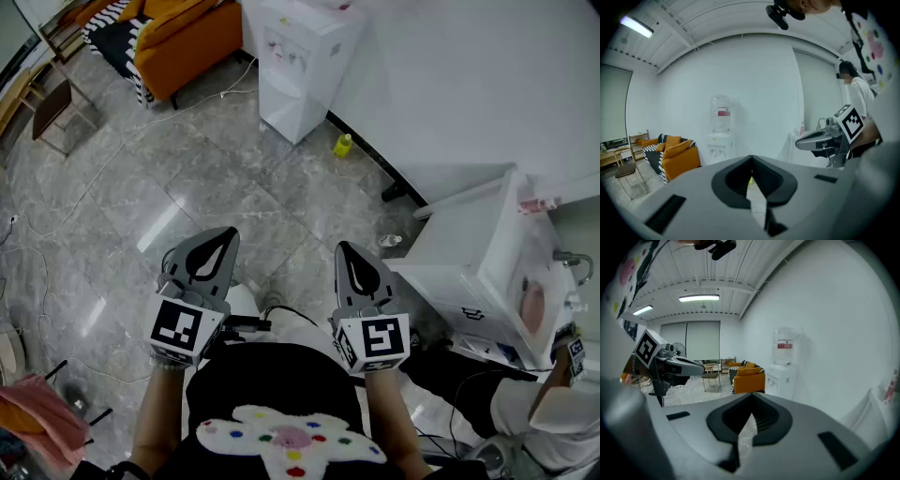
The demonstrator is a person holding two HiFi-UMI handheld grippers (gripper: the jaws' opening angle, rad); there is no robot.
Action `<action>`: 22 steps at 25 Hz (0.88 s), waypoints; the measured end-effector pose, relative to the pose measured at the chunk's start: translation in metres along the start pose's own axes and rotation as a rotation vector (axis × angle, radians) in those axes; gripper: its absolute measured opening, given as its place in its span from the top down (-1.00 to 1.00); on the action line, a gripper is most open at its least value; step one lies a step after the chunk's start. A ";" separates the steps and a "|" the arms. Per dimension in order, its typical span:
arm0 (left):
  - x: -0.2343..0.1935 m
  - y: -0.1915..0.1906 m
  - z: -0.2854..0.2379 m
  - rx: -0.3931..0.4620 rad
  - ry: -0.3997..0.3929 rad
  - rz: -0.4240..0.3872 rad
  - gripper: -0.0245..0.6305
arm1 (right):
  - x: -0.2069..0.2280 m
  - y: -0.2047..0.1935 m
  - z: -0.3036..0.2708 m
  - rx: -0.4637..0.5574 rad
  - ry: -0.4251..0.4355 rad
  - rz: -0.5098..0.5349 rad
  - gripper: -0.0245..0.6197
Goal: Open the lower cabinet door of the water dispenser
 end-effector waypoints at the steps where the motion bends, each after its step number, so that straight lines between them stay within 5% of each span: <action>1: 0.000 -0.001 -0.001 -0.002 0.000 -0.001 0.89 | 0.001 0.000 -0.001 0.000 0.000 0.000 0.91; 22: 0.013 0.002 0.000 0.007 -0.004 -0.022 0.89 | 0.008 0.002 0.010 0.037 -0.016 -0.036 0.91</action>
Point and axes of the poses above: the fingertips, and each gripper's own axes: z backward along the fingers, x to its right, y out of its top, the point moved 4 cm from there along z, backward along the fingers, and after that the axes turned 10 degrees about x, right-handed, at the moved point
